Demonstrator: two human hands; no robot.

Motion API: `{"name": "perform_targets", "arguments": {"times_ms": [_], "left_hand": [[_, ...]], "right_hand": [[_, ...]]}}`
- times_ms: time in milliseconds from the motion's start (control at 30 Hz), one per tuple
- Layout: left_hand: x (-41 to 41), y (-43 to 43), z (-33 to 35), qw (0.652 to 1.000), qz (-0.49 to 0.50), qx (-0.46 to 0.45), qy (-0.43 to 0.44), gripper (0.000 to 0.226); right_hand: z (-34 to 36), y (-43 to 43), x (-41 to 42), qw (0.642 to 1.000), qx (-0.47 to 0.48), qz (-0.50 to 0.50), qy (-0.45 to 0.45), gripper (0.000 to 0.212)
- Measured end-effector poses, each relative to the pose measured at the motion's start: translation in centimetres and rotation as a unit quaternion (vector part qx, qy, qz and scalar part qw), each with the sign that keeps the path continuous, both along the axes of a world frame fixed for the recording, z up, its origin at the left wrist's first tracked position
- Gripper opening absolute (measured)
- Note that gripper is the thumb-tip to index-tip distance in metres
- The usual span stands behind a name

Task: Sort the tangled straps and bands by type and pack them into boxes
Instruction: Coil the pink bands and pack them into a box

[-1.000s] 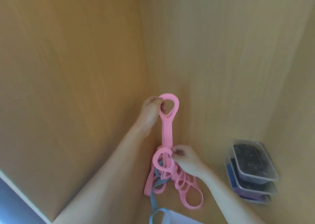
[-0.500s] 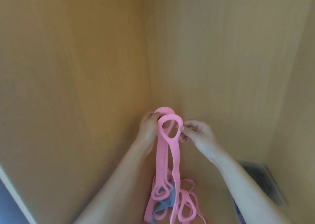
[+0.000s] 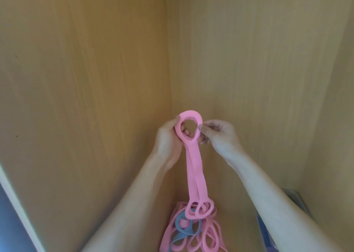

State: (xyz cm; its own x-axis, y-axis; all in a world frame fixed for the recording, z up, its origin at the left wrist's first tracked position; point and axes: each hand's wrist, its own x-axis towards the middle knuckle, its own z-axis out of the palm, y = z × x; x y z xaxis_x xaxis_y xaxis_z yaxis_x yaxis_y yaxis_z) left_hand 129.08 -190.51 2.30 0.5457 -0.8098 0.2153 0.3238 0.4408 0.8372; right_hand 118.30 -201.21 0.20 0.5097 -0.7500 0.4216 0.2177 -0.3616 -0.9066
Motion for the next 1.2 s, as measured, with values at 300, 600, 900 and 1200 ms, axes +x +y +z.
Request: {"name": "perform_targets", "arguments": {"times_ms": [300,600,900,1200], "left_hand": [[-0.8,0.3,0.7,0.999,-0.004,-0.015,0.028,0.017],[0.7,0.5,-0.1,0.999,-0.005,-0.012,-0.039,0.042],[-0.5,-0.8,-4.2,0.995,-0.054,0.04,-0.077,0.067],[-2.1,-2.2,-4.5,0.971,-0.026,0.132,-0.199,0.037]], "right_hand": [[1.1,0.2,0.3,1.0,0.0,-0.014,0.025,0.017],[1.8,0.0,0.0,0.996,-0.06,0.03,0.059,0.009],[5.7,-0.9,0.1,0.996,-0.082,0.003,0.019,0.011],[7.5,-1.3,1.4,0.997,-0.054,-0.05,-0.019,0.01]]}}
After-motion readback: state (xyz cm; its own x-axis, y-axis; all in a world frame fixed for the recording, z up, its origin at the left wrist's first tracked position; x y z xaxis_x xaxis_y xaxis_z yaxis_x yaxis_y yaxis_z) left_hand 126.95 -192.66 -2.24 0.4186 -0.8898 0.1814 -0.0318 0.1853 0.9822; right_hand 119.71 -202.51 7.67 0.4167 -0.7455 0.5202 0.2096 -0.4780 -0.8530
